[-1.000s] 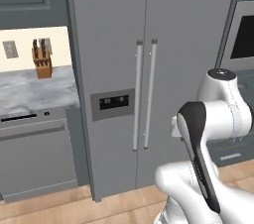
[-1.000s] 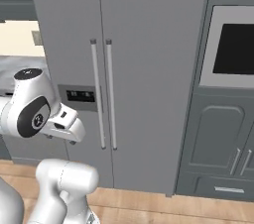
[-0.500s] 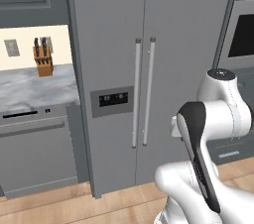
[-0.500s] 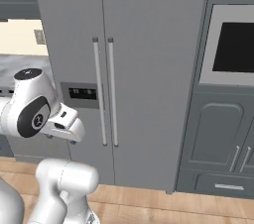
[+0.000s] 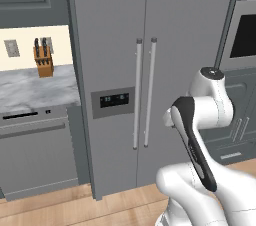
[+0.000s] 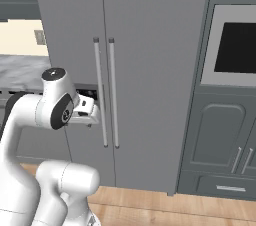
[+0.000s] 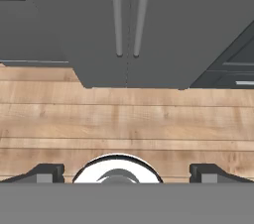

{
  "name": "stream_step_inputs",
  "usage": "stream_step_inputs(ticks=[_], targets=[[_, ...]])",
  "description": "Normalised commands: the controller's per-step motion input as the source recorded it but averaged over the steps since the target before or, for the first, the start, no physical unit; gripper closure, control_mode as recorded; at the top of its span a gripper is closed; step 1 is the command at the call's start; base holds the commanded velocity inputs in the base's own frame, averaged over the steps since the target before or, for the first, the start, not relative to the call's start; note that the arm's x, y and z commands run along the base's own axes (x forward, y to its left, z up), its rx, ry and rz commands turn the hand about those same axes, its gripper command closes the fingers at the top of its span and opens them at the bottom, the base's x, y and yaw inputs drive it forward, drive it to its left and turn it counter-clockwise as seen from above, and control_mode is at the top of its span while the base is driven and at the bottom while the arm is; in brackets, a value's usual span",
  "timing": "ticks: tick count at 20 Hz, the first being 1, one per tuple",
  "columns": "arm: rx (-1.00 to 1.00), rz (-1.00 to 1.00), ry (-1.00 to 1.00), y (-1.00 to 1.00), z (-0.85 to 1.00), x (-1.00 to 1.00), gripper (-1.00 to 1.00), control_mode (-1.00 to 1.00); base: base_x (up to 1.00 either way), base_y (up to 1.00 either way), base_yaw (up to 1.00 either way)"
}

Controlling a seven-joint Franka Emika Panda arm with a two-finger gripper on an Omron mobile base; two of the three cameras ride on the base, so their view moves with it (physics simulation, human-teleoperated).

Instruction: Place one of the steaks on the plate and the other in the bowl. Then place the bowl in the fridge.

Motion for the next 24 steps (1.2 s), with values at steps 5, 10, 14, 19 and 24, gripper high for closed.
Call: stream_step_inputs(ticks=[5,10,14,19,24], targets=[[0.0,-0.18,0.01,0.0,-0.09,1.0,-1.0,-1.0,0.0,0.0,0.0],[0.03,-0.01,-0.02,-0.18,0.0,0.9,-1.0,-1.0,0.0,0.0,0.0],[0.0,0.11,0.0,-0.18,0.0,0.83,-1.0,-1.0,0.0,0.0,0.0],[0.0,0.11,-0.14,0.02,0.0,0.44,-1.0,-1.0,0.0,0.0,0.0],[0.0,0.0,-0.18,0.16,-0.01,0.38,-1.0,-1.0,0.0,0.0,0.0]])
